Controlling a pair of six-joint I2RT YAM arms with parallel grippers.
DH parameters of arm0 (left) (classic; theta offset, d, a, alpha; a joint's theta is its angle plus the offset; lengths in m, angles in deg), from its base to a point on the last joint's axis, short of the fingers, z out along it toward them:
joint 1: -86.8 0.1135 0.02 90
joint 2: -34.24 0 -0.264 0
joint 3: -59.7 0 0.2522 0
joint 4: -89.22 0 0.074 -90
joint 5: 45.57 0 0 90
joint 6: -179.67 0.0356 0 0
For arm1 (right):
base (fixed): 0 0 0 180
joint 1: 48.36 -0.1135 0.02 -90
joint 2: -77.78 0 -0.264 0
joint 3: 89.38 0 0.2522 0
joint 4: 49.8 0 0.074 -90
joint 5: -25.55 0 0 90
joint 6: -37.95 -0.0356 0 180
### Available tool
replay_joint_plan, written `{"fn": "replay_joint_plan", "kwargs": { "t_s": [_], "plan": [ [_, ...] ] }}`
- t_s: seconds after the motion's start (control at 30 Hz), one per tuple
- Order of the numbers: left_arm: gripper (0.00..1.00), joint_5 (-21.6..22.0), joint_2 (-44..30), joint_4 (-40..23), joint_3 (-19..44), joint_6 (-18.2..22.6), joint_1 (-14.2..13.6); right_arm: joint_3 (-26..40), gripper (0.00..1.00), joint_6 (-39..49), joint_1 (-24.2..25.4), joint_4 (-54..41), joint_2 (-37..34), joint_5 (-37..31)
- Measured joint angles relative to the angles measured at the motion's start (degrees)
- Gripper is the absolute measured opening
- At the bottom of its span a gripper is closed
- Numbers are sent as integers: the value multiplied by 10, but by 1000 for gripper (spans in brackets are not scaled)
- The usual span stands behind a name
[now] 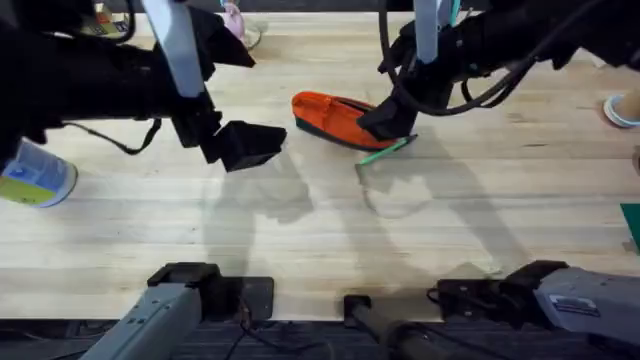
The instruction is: Unzip the bag, pick up the pens from the table one at a time and place them inside, then zip the bag closed.
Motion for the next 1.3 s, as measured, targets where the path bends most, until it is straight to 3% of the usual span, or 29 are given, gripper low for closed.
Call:
{"fn": "replay_joint_plan", "kwargs": {
  "t_s": [0.7,0.83,0.87,0.9,0.97,1.3],
  "plan": [
    [993,21,17,0,0,0,0,0,989,0,0,-2,0,0],
    [993,23,17,0,0,0,0,0,550,-2,-1,-6,0,0],
    [993,24,17,0,0,0,0,0,203,-5,-1,-16,0,0],
    [993,24,17,0,0,0,0,0,86,-5,-1,-19,0,0],
    [993,24,17,0,0,0,0,0,34,-6,-1,-29,0,0],
    [993,24,17,0,0,0,0,0,30,-6,-1,-49,0,-9]
  ]
}}
